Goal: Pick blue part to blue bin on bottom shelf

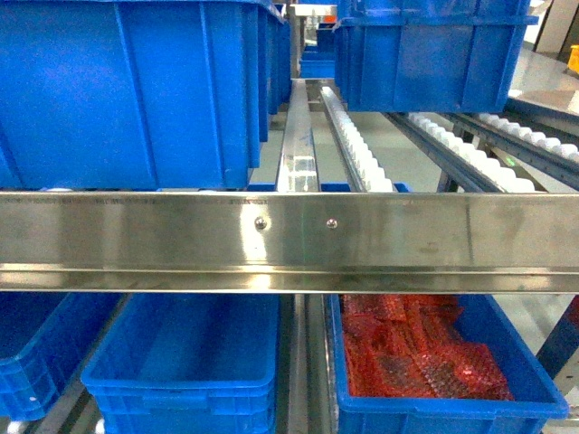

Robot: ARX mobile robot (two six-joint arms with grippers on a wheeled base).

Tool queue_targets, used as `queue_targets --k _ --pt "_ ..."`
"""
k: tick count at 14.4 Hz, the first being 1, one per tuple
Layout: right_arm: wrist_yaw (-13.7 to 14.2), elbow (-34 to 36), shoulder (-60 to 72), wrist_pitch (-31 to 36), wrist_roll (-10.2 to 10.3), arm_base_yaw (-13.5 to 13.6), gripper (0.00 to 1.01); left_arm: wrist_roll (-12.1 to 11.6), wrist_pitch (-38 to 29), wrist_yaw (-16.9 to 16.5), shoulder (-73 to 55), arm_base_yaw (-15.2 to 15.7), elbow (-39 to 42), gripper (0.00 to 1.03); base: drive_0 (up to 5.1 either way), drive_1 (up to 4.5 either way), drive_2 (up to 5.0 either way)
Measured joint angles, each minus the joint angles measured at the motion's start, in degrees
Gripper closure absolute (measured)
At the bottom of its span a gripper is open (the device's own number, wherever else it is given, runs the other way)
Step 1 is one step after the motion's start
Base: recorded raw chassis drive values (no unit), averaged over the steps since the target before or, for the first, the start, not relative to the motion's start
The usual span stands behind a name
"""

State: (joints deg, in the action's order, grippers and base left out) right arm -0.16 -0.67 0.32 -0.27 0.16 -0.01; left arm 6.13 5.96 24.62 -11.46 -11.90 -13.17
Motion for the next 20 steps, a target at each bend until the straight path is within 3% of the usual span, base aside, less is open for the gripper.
queue_targets --k 20 --pt "0.2 0.0 0.0 0.0 0.0 0.0 0.03 0.0 0.0 0.0 0.0 0.0 0.0 0.60 0.0 0.00 0.0"
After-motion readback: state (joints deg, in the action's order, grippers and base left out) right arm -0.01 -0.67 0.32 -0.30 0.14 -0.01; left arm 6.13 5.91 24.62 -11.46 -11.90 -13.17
